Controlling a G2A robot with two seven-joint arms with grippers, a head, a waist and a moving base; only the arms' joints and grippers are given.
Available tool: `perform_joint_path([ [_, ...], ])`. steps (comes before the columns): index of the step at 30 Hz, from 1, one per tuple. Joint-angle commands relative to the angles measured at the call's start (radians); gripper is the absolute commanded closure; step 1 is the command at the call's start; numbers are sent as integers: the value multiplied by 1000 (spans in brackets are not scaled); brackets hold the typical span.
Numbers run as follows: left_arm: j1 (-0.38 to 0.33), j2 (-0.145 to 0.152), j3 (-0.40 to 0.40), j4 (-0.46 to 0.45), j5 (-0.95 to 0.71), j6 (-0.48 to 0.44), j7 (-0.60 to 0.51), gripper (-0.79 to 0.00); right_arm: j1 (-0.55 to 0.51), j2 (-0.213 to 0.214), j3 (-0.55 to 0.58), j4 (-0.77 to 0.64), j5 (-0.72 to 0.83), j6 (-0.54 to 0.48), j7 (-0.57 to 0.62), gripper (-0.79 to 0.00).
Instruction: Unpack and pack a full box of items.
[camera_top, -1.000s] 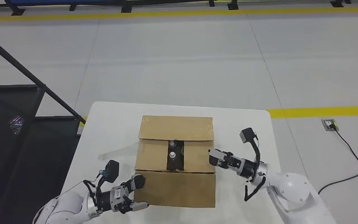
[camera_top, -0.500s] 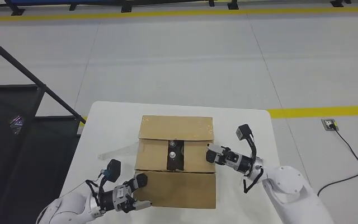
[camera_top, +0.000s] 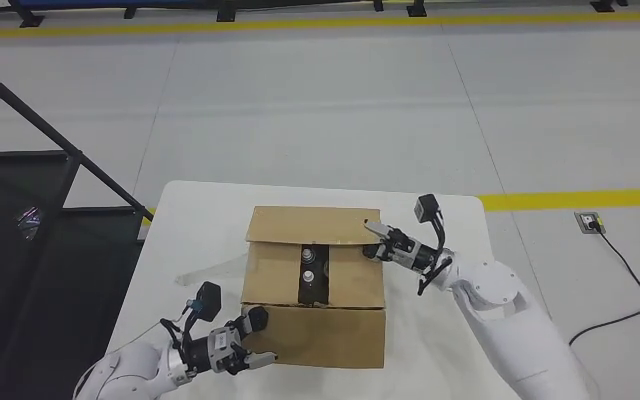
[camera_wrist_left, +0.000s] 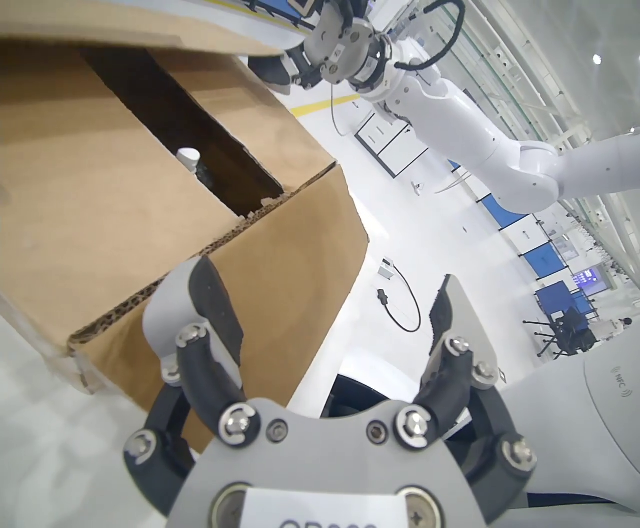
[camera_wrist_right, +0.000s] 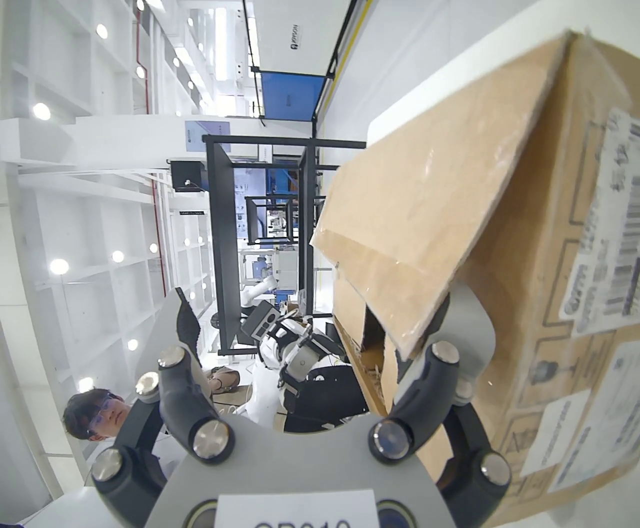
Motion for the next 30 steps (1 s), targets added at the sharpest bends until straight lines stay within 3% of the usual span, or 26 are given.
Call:
perform_joint_path([
  [1,-2,1,4,1,2,1,4,-785,24,-5,-6,6,-16,-4,-31,-785],
  [8,-10,4,27,3,18,13,20,-785,182,-50,-109,97,-123,52,-220,-785],
  [18,-11,7,49,21,40,30,66,-785,403,-158,-297,394,-237,54,-480,-785],
  [22,-7,8,54,20,54,35,85,-785,458,-201,-350,505,-250,66,-506,-785],
  [30,0,11,64,14,63,49,109,-785,537,-267,-388,709,-204,34,-433,-785],
])
